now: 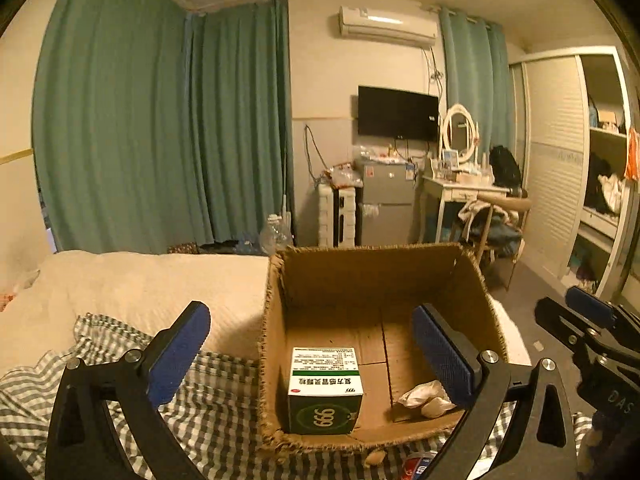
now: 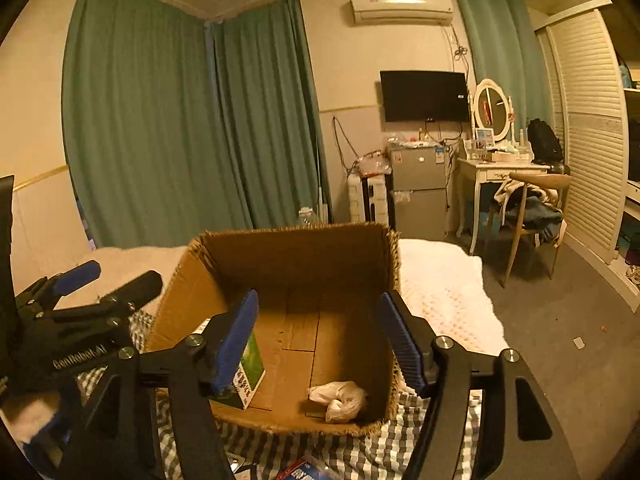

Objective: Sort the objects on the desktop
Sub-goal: 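Open both tools to drop the medicine box and lace cloth into the box, then grasp the foil blister pack with the left tool while the right grasps a paper packet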

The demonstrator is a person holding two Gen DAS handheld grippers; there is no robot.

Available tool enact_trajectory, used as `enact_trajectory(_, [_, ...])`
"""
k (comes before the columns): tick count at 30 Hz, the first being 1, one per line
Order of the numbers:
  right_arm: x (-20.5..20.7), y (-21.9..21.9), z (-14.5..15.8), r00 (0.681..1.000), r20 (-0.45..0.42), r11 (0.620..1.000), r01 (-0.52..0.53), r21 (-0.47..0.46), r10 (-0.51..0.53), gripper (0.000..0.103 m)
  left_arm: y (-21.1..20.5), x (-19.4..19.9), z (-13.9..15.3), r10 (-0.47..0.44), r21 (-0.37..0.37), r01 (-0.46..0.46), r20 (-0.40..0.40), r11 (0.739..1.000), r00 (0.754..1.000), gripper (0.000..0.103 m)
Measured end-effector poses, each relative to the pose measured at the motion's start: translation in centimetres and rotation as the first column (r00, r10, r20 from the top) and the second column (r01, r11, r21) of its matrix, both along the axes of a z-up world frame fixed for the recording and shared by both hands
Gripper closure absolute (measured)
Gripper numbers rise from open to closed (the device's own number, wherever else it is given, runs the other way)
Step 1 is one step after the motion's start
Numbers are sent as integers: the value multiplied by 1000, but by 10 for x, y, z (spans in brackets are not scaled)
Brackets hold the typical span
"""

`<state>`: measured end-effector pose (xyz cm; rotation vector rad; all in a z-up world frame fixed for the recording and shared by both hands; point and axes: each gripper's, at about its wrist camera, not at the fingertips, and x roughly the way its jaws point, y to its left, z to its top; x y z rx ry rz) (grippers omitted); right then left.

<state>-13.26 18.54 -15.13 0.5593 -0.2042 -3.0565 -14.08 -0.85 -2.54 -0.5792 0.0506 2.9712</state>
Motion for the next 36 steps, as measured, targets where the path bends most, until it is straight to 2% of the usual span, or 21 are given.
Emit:
enact_trajectory(3, [24,0,12,999,-33,1000,-4,7,5,29,-9,17,13,4,22,-4,-12,1000,1000,0])
enact_trajectory(9, [70,1,31,996,-86,1000,4,13,-3,23,-15,52,25,9,19,-8,-36,1000,999,0])
enact_trajectory(13, [94,2,37,994,-109,1000,13,9,-12,18,-14,76,24,16,7,-15,-40,1000,999,0])
enact_trajectory(17, [112,6,28,996,-88,1000,19,-21,-20,18,-21,85,15,27,15,-27,-6,1000,1000,0])
enact_trajectory(20, [117,7,17,999,-50,999,11,-49,-14,18,-25,89,3,50,-5,-50,19,999,999,0])
enact_trajectory(25, [122,3,13,1000,-26,995,-12,-104,9,18,-36,88,-12,43,29,-45,69,999,997,0])
enact_trajectory(28, [125,-4,11,999,-27,996,-21,-87,19,18,-41,83,-29,11,66,-21,140,998,990,0])
enact_trajectory(31, [125,-7,-2,999,9,995,-31,-97,32,18,-38,75,-55,1,35,-8,194,999,981,0])
enact_trajectory(36, [117,-12,-31,994,92,995,-51,-85,59,18,-25,52,-109,-54,17,51,332,999,942,0])
